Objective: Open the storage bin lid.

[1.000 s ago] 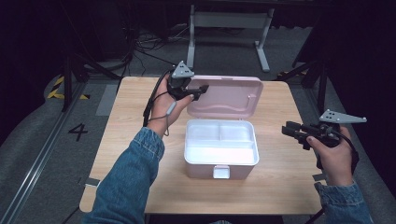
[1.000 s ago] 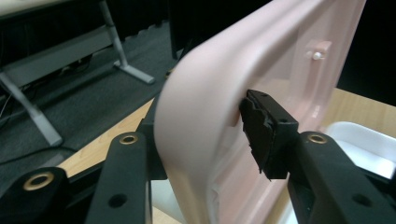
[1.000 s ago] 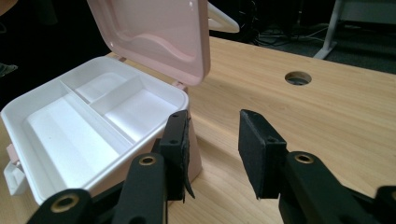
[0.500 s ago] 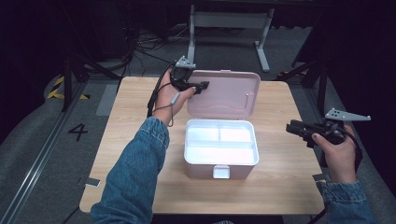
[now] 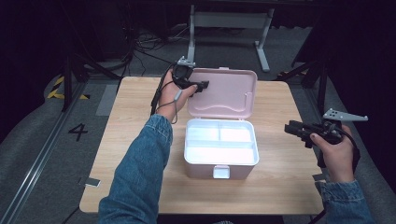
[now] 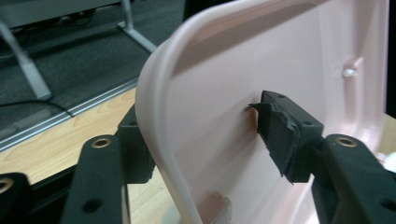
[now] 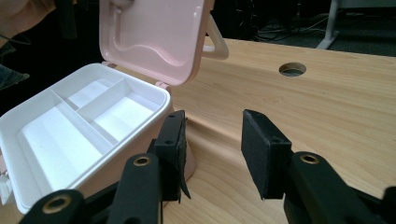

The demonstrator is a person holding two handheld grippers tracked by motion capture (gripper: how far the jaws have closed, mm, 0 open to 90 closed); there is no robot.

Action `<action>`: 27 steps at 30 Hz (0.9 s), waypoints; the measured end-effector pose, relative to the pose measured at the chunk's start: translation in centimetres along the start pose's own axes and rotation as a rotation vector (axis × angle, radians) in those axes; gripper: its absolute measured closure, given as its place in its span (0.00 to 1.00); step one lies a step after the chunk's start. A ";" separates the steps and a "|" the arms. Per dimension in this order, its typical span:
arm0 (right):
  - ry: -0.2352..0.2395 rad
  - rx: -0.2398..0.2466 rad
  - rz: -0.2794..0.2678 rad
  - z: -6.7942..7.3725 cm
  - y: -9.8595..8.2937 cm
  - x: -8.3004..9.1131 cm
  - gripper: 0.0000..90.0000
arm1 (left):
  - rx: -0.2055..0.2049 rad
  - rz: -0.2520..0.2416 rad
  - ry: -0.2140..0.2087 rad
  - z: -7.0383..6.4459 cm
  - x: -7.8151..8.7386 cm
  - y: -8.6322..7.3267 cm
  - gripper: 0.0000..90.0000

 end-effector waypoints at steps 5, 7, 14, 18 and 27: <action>0.005 0.007 0.005 0.2 -0.1 -0.3 0.68 | 0.021 -0.001 -0.009 0.6 -0.7 -0.4 0.44; 0.005 0.002 0.005 0.3 -0.1 -0.4 0.67 | 0.023 0.006 -0.003 0.8 -1.0 -0.6 0.41; 0.003 -0.007 0.011 0.2 -0.3 -0.5 0.66 | 0.041 0.024 -0.006 1.3 -2.3 -1.2 0.35; 0.000 -0.018 0.016 -0.2 -0.5 -0.6 0.66 | 0.064 0.029 -0.021 1.7 -2.7 -1.5 0.34; 0.002 -0.010 0.030 0.0 -0.7 -1.0 0.65 | 0.080 0.072 -0.010 2.4 -3.7 -2.6 0.31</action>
Point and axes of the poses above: each handheld gripper's, and its own axes: x roughly backward along the jaws, y roughly out of its top, z roughly to its left, the point moved 5 cm from there along -x, roughly forward along the jaws, and after that the axes turned 6 degrees about -y, right-handed, at the moved point
